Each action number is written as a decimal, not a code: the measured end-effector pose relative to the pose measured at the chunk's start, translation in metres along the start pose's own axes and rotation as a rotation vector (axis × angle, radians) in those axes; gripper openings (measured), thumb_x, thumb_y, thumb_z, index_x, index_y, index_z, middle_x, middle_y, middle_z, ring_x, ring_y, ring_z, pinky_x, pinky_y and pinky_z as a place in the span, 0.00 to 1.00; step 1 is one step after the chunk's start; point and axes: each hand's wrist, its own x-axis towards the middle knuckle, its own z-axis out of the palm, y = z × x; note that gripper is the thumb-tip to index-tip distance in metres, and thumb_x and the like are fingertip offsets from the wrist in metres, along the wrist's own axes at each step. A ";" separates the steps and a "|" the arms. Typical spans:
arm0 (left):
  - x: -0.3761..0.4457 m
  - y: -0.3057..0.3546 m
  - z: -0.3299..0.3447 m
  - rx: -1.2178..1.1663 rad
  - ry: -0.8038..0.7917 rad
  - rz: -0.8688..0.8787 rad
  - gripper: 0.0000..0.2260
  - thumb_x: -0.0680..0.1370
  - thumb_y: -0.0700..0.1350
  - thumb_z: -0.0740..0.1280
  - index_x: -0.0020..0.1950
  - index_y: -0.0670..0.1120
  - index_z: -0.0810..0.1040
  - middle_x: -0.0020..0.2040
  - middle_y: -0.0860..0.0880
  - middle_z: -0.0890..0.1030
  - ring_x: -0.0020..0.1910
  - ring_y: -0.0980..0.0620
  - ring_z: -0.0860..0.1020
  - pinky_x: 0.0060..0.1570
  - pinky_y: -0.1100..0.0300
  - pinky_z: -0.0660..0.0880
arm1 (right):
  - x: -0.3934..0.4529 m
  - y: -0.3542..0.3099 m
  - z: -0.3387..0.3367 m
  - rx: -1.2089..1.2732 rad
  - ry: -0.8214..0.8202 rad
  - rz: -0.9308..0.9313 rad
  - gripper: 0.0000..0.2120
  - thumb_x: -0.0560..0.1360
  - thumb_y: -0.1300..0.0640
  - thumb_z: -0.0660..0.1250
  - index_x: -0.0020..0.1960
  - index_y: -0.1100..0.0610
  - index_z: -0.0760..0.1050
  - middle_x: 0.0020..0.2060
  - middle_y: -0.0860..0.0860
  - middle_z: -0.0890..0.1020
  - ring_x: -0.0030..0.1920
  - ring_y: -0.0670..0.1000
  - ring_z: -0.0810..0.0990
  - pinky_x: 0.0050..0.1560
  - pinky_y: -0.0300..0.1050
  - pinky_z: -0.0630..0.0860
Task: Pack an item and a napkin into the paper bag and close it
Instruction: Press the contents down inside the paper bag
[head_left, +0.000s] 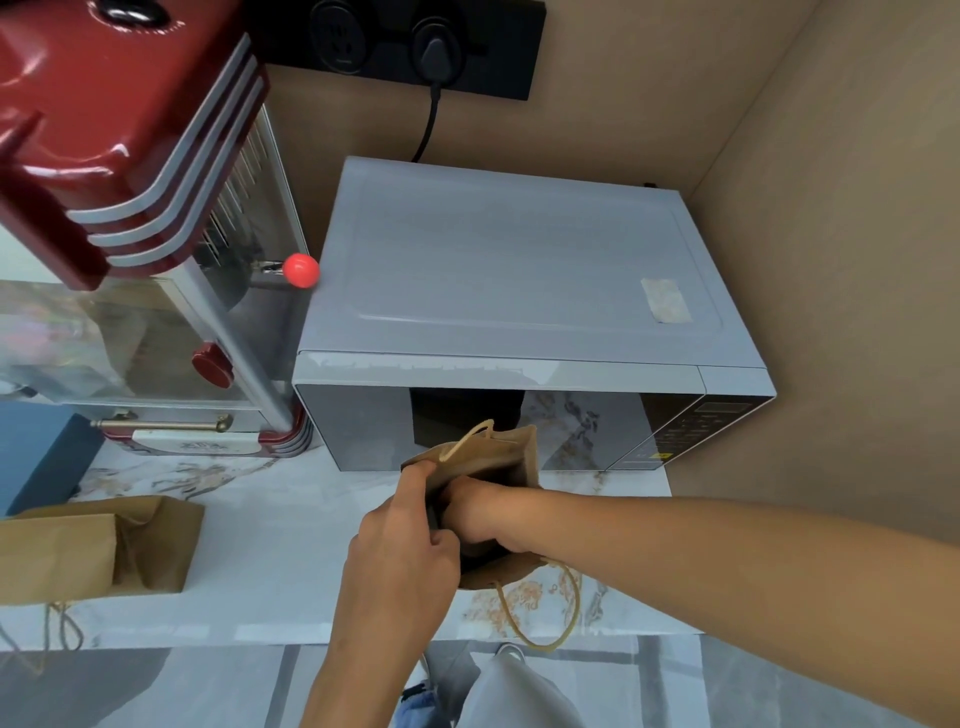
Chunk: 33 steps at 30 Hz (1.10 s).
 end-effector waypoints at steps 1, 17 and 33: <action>0.000 0.000 0.000 -0.002 -0.005 0.007 0.25 0.73 0.37 0.63 0.68 0.54 0.67 0.35 0.58 0.71 0.35 0.57 0.73 0.36 0.60 0.73 | 0.001 0.000 0.000 0.042 -0.016 -0.001 0.15 0.80 0.61 0.57 0.66 0.57 0.72 0.63 0.59 0.77 0.62 0.59 0.75 0.68 0.53 0.69; -0.002 -0.006 0.002 0.005 0.045 0.001 0.24 0.73 0.39 0.63 0.67 0.53 0.66 0.37 0.55 0.70 0.34 0.56 0.70 0.37 0.59 0.70 | -0.009 -0.009 0.007 -0.582 -0.172 -0.142 0.20 0.81 0.59 0.58 0.72 0.62 0.64 0.70 0.61 0.70 0.70 0.60 0.68 0.72 0.54 0.62; -0.001 -0.009 -0.003 0.020 -0.016 0.016 0.23 0.73 0.38 0.63 0.66 0.54 0.66 0.42 0.50 0.77 0.38 0.49 0.77 0.36 0.53 0.77 | -0.026 -0.021 -0.026 -0.579 -0.309 0.270 0.13 0.80 0.66 0.58 0.63 0.68 0.72 0.43 0.59 0.81 0.17 0.46 0.73 0.17 0.32 0.66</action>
